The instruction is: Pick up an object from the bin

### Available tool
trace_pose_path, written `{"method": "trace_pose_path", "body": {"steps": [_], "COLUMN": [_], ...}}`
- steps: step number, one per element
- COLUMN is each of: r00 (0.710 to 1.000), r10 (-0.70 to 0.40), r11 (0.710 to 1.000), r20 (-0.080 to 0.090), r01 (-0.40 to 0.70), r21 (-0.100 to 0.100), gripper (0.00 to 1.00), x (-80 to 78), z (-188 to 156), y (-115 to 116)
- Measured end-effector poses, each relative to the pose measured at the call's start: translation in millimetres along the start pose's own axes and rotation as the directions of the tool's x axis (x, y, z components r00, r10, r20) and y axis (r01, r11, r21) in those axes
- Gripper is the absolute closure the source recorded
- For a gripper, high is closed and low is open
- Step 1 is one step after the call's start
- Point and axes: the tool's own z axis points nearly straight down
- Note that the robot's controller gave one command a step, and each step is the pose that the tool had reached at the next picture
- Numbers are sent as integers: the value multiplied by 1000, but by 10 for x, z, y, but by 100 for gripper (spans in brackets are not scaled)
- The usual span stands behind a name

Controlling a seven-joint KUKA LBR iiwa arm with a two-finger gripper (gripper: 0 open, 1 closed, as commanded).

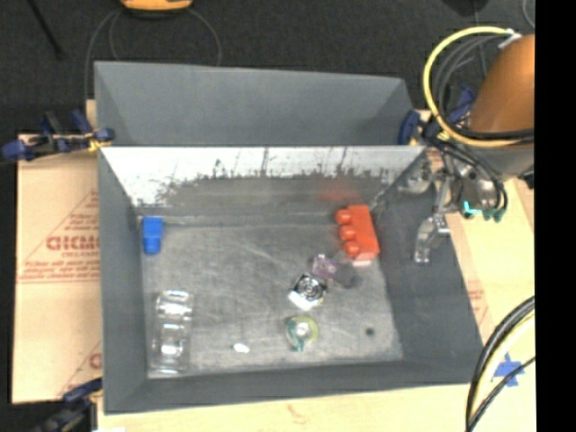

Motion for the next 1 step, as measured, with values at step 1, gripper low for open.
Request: {"method": "trace_pose_path", "body": {"steps": [1], "r00": [940], "r10": [-342], "r11": [940], "r20": [23], "r01": [341], "r21": [7], "gripper": [0], "x": [290], "z": [1316], "y": [289]}}
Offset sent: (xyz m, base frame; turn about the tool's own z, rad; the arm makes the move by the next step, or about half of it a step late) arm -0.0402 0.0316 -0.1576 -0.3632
